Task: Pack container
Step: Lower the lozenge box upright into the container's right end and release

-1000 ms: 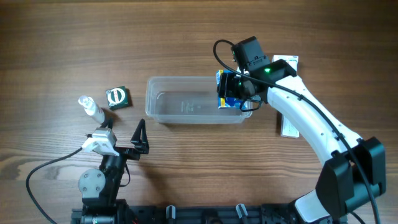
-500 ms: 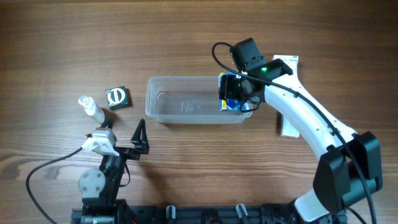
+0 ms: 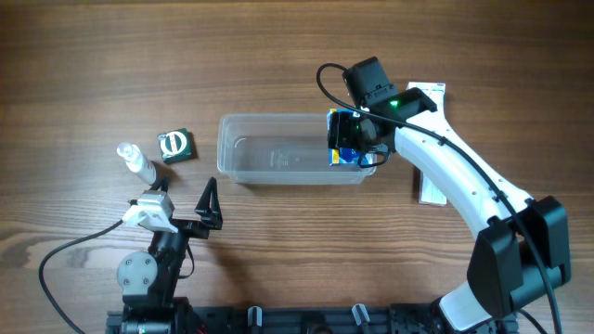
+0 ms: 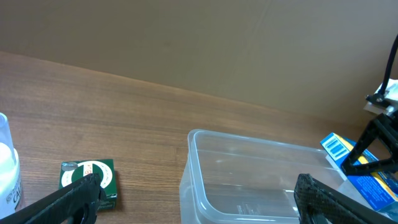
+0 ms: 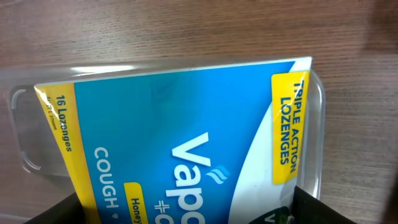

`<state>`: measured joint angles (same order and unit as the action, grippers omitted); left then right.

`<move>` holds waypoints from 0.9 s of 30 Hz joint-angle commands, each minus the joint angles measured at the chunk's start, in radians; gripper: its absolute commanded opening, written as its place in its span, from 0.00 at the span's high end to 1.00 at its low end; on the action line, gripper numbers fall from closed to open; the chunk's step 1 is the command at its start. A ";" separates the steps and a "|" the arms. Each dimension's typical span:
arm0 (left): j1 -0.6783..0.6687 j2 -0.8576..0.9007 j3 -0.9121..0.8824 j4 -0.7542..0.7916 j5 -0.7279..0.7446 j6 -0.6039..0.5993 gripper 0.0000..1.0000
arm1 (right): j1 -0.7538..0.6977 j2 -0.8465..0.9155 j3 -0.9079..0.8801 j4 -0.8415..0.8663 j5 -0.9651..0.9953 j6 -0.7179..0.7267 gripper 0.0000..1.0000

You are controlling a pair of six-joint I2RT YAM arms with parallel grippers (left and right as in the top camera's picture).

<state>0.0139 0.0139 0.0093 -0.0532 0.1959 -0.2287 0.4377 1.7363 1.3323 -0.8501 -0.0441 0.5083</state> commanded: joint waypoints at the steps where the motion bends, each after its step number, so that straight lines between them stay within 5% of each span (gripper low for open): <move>1: -0.006 -0.007 -0.004 -0.005 -0.003 0.016 0.00 | 0.005 0.009 0.014 0.012 -0.009 -0.011 0.48; 27: -0.006 -0.007 -0.004 -0.005 -0.003 0.016 0.00 | 0.005 0.008 0.014 0.031 -0.050 -0.031 0.27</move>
<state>0.0139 0.0139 0.0093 -0.0532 0.1959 -0.2287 0.4377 1.7363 1.3323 -0.8249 -0.0715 0.4931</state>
